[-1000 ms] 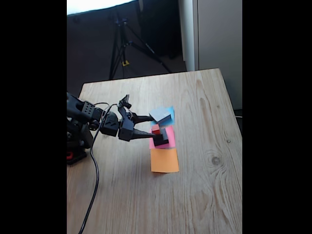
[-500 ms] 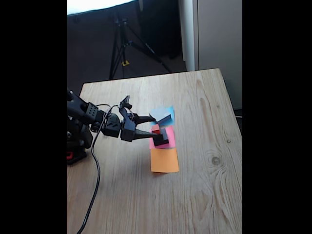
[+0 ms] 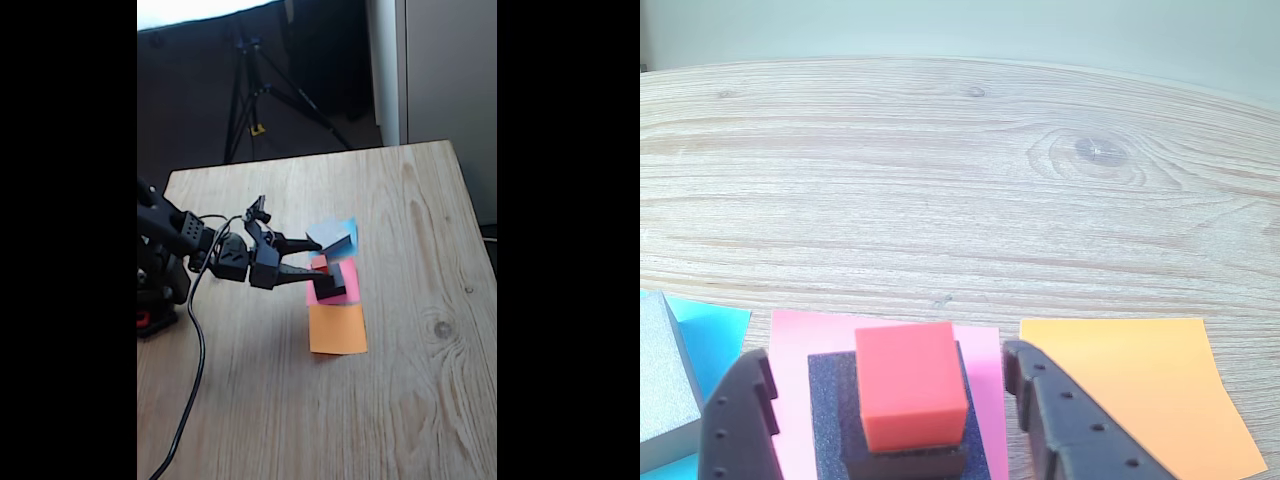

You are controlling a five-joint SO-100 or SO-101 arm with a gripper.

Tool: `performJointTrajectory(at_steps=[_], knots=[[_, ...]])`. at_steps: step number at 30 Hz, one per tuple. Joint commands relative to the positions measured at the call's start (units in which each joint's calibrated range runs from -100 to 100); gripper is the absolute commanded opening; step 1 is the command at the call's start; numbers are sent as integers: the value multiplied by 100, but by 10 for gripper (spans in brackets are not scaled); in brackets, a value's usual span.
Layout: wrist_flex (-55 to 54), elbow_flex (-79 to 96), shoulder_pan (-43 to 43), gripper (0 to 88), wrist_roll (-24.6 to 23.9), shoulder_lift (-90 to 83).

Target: Tower of hanoi

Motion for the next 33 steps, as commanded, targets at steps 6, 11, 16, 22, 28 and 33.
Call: performJointTrajectory(at_steps=[6, 11, 16, 22, 28, 33], knots=[[-284, -96, -158, 228, 69, 146], [-405, -114, -166, 213, 69, 282], [-462, -177, -183, 206, 69, 388], [-510, -168, -225, 180, 69, 426], [-534, -159, -275, 175, 69, 411], [-551, -150, -292, 163, 69, 411]])
